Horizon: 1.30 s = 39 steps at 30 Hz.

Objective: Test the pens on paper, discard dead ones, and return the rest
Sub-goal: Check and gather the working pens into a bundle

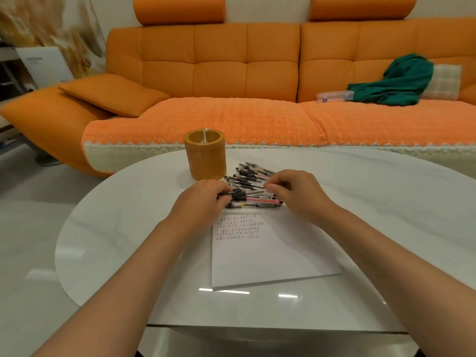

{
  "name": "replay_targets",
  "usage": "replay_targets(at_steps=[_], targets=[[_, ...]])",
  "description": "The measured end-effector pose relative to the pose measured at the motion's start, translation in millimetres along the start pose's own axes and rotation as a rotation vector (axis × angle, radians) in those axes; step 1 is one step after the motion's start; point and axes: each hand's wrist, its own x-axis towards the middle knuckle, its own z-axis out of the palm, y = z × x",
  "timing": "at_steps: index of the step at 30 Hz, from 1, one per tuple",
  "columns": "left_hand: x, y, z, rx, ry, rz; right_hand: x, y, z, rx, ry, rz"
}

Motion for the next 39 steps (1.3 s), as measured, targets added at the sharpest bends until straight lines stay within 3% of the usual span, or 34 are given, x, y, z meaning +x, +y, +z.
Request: replay_targets(at_steps=[6,11,18,29,39], targets=[[1,8,9,-0.127,0.076,0.129,-10,-7,3,-0.383,-0.174,-0.206],[1,19,19,-0.155,0.156,0.326,-13,-19,8,-0.383,-0.260,-0.234],[0,19,20,-0.332,-0.026,0.171,-13,-10,1,-0.407,-0.224,-0.150],[-2,20,20,-0.428,-0.052,0.152,-18,-9,8,-0.610,-0.157,-0.301],[-1,14,10,-0.393,-0.119,0.081,-19,-15,4,-0.564,-0.235,-0.178]])
